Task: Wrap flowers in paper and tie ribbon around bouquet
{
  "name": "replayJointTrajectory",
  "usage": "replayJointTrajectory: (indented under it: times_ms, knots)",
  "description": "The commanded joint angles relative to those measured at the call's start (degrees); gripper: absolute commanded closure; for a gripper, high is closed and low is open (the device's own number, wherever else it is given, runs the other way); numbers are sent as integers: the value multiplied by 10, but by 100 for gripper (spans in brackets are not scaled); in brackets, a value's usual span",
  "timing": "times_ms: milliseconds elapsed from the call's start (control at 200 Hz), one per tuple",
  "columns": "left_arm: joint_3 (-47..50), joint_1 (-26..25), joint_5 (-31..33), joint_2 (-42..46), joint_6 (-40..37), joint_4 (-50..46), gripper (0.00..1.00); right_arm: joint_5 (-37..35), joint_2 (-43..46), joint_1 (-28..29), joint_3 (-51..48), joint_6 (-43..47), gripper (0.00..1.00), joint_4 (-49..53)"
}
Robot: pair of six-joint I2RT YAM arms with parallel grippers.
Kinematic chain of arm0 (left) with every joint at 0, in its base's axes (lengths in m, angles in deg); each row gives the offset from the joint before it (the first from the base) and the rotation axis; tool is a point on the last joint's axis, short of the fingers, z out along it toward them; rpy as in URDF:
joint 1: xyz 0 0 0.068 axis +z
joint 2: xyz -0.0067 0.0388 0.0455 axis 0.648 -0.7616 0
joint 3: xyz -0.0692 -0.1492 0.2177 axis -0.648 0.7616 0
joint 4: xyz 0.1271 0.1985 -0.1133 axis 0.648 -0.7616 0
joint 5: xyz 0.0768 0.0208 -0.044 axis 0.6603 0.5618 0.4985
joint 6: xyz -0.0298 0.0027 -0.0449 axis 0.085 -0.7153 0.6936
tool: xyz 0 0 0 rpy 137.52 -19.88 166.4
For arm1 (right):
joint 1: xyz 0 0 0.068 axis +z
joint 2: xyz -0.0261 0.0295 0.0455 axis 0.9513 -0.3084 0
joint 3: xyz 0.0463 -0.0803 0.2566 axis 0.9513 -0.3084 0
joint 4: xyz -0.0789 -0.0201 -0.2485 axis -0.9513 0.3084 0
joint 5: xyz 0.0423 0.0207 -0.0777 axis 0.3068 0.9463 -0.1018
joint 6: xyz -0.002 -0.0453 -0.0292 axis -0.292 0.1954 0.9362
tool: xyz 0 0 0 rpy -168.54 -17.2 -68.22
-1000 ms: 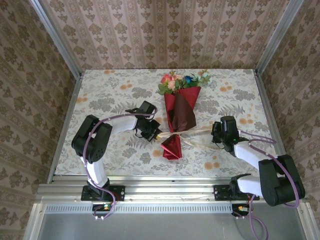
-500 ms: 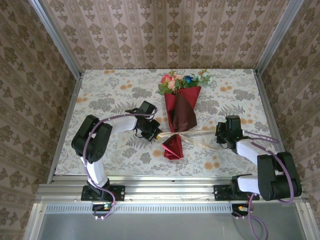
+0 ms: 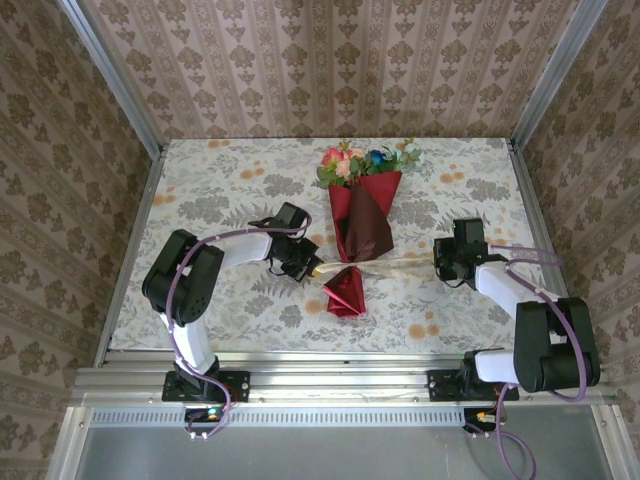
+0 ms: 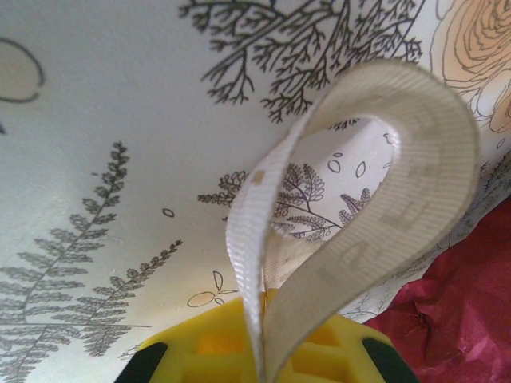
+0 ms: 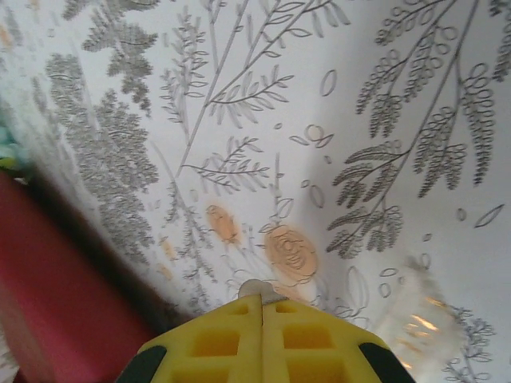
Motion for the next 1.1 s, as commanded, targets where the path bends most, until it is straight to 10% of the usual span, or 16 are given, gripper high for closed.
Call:
replayJointTrajectory:
  times_ms: [0,80,200,345,1095]
  knots:
    - [13,14,11,11,-1,-40,100,-71,-26,-22,35,42,100,32]
    - [4,9,-3,7,-1,-33,100,-19,-64,-18,79,75,100,55]
    - [-7,-5,-18,3,9,-20,100,6,-64,14,137,79,62,174]
    - [-6,-13,-28,7,20,-8,100,3,8,68,103,11,49,195]
    - [-12,-19,-32,11,20,-7,100,12,-142,202,131,-131,52,51]
